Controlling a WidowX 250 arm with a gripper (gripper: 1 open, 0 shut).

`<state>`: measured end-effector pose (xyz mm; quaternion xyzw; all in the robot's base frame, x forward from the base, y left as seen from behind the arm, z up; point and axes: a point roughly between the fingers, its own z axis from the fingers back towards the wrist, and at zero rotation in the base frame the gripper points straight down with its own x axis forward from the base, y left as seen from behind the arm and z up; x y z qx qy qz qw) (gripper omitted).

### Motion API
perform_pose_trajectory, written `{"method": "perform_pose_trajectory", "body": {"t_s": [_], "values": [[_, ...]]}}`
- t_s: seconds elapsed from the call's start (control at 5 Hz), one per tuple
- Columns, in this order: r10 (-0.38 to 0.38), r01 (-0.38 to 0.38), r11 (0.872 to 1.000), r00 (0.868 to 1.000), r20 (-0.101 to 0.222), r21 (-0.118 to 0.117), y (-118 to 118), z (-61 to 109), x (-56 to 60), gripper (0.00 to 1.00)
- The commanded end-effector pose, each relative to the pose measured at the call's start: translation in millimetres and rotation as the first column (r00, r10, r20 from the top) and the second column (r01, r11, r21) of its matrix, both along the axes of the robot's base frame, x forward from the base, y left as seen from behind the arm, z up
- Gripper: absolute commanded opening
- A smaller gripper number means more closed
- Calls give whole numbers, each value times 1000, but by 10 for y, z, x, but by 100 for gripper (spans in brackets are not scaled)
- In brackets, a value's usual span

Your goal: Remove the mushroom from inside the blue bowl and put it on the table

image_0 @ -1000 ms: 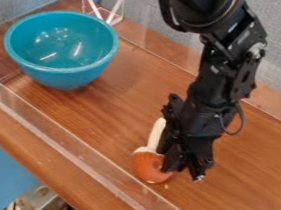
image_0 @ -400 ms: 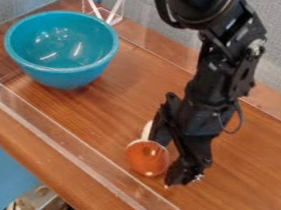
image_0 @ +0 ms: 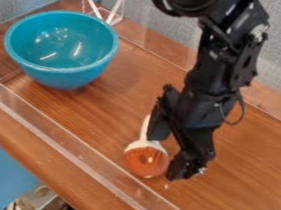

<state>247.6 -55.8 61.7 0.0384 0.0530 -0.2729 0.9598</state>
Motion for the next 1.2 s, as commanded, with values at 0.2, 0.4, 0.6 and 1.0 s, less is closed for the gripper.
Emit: {"method": "perform_pose_trajectory", "body": {"t_s": [0.2,0.4,0.6,1.0], "values": [[35,-34,999,996,86,-17,-15,305,45,100],[35,-34,999,996,87,-12,31,282,69,100],[33,-33,999,996,89,-2,96,250,100,100],[26,-28,999,996,87,21,219,159,158,100]]}}
